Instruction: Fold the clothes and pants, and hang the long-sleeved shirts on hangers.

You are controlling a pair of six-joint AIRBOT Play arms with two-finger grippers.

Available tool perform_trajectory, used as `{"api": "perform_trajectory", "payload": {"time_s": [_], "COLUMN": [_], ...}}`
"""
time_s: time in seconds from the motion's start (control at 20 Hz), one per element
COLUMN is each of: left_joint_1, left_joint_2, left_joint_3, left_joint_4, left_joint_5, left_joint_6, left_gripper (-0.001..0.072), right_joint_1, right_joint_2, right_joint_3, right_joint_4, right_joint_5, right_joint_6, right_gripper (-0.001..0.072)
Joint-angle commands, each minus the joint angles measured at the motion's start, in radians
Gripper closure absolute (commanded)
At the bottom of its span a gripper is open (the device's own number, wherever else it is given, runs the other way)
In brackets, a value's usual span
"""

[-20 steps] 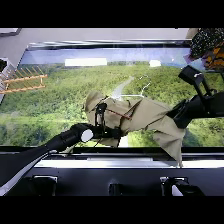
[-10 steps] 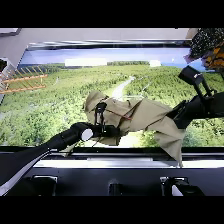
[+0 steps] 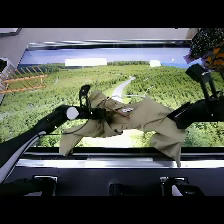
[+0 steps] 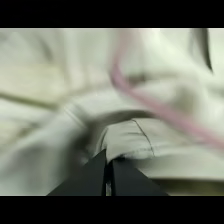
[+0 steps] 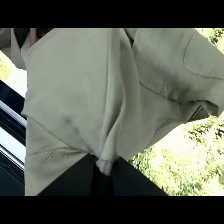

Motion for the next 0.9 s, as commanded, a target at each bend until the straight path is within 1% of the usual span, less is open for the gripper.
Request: {"api": "perform_trajectory", "payload": {"time_s": [0.0,0.15,0.45,0.6,0.75,0.85], "left_joint_1": [0.074,0.075,0.096,0.111,0.126,0.132], "left_joint_2": [-0.03,-0.074,-0.163,-0.179,-0.179,-0.179], "left_joint_3": [0.062,0.117,0.221,0.267,0.318,0.345], "left_joint_4": [0.002,0.003,0.003,0.003,0.005,0.036], "left_joint_5": [-0.037,-0.039,-0.045,-0.045,-0.091,-0.134], "left_joint_6": [0.044,0.078,0.087,0.096,0.138,0.139], "left_gripper": [0.0677,0.0678,0.0677,0.0677,0.0677,0.0678], "right_joint_1": [0.0,0.0,0.0,0.0,0.0,0.0], "right_joint_2": [0.039,0.054,0.064,0.065,0.065,0.065], "right_joint_3": [0.001,0.0,0.001,0.0,-0.026,-0.061], "right_joint_4": [-0.001,0.0,0.01,0.006,-0.008,-0.026], "right_joint_5": [0.0,-0.033,-0.052,-0.05,-0.023,0.021], "right_joint_6": [0.028,0.029,0.029,0.028,0.028,0.028], "right_gripper": [0.0677,0.0677,0.0678,0.0678,0.0678,0.0678]}}
